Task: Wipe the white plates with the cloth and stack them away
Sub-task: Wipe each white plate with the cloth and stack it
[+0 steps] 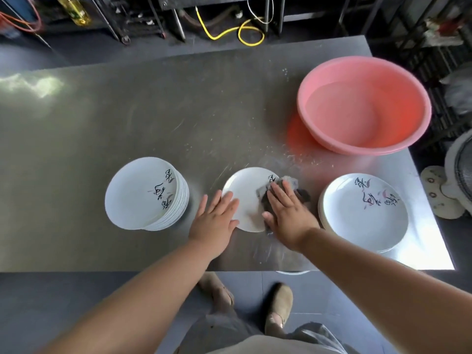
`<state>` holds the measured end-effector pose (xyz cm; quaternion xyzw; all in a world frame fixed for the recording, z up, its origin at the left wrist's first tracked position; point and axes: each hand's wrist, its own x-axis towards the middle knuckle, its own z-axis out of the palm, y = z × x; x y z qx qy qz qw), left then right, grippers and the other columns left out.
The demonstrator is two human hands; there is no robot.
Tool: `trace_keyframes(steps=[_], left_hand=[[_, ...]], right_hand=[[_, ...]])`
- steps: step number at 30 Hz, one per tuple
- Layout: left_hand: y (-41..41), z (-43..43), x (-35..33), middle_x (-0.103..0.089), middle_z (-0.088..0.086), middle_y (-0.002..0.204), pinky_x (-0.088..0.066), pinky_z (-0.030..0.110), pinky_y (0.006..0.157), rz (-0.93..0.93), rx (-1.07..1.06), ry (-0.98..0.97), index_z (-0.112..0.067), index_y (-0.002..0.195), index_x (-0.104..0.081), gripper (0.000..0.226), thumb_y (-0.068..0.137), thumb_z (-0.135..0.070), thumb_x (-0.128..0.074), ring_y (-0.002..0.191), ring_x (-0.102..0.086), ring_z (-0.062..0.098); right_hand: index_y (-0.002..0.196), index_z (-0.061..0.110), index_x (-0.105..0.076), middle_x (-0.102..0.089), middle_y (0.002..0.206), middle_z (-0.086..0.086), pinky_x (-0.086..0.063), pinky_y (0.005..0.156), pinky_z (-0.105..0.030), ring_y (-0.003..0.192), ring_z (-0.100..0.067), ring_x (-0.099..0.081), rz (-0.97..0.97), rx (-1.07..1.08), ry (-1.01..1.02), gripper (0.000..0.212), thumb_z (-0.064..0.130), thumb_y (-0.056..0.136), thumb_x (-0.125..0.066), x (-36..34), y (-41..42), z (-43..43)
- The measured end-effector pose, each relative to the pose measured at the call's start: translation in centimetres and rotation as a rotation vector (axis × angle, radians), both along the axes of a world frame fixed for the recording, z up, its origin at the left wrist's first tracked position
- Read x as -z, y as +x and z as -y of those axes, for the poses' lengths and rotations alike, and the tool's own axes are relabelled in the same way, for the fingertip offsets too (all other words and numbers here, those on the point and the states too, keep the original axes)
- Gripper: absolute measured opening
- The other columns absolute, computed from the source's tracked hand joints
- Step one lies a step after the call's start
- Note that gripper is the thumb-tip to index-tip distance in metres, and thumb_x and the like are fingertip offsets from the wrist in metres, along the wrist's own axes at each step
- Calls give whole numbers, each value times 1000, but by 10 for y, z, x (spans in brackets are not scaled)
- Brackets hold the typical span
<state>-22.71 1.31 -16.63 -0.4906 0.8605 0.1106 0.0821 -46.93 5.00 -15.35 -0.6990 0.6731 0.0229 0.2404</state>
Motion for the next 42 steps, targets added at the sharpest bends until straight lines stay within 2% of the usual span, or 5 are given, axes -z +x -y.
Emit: trace_keyframes(steps=[16,23,29,35,42], left_hand=[[-27,-47,-1,-63,11,137,-40,54,115,-167,-274,-165,-13,130,-68,59,84,-49,-80,133,-55,39],[-26,-58,-16,-57,-5,132,-36,41,102,-133,-337,-62,-29,127,-66,54,85,-64,-68,125,-51,27],[-4,-45,-22,-55,-4,134,-45,37,102,-317,-405,201,-28,131,-67,34,108,-37,-44,120,-57,26],[12,-1,-36,-70,0,111,-52,39,79,-382,-847,326,-28,137,-54,36,106,-41,-41,95,-71,26],[2,28,-73,-75,12,74,-38,21,50,-501,-1127,1091,-19,127,-55,80,96,-84,-20,57,-68,22]], right_hand=[[166,14,-19,3,176,0,-31,125,-45,159,-25,19,15,-23,-50,72,41,105,-43,8,28,-47],[123,16,-73,-67,135,-4,-58,98,-39,134,-31,-60,298,-92,-276,44,-2,82,-71,11,19,-72],[90,27,-67,-76,79,4,-58,63,-27,69,-15,-72,795,477,102,30,23,81,-40,-44,-1,-40],[122,9,-56,-62,119,-19,-49,93,-40,107,-38,-62,228,403,324,34,32,110,-34,-45,-13,-2],[139,4,-59,-63,134,-25,-44,99,-37,118,-37,-60,276,586,412,65,45,113,-17,-45,9,15]])
